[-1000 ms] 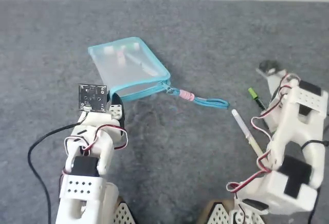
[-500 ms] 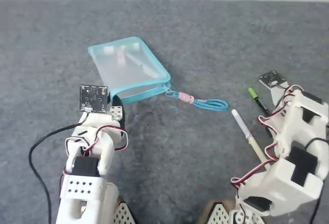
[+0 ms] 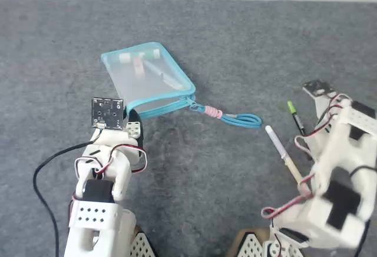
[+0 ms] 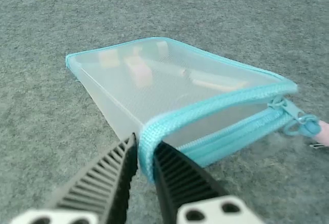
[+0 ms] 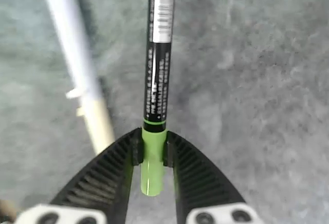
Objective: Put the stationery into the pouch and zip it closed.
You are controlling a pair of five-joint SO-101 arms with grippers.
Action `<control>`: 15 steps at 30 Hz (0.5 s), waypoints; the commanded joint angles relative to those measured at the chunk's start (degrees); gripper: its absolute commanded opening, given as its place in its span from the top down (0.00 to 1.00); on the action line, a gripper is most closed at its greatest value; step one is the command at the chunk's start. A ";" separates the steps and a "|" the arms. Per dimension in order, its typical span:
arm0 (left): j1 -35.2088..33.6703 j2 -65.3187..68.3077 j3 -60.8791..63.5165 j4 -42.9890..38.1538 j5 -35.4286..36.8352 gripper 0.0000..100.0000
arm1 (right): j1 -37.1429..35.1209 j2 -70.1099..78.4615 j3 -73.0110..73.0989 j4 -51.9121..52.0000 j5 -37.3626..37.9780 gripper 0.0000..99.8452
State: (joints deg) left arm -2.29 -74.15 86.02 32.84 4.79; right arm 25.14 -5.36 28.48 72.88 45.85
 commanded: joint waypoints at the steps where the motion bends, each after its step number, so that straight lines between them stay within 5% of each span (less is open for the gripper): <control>1: 0.79 -0.97 -0.92 -0.79 -0.53 0.99 | -5.85 -13.41 -2.64 8.04 -4.31 0.99; 15: 0.79 -0.97 -0.92 -0.79 -0.53 0.99 | -45.32 -38.99 1.85 24.84 -14.51 0.99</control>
State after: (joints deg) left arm -2.29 -74.15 86.02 32.84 4.79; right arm -13.27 -41.76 30.95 95.21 33.45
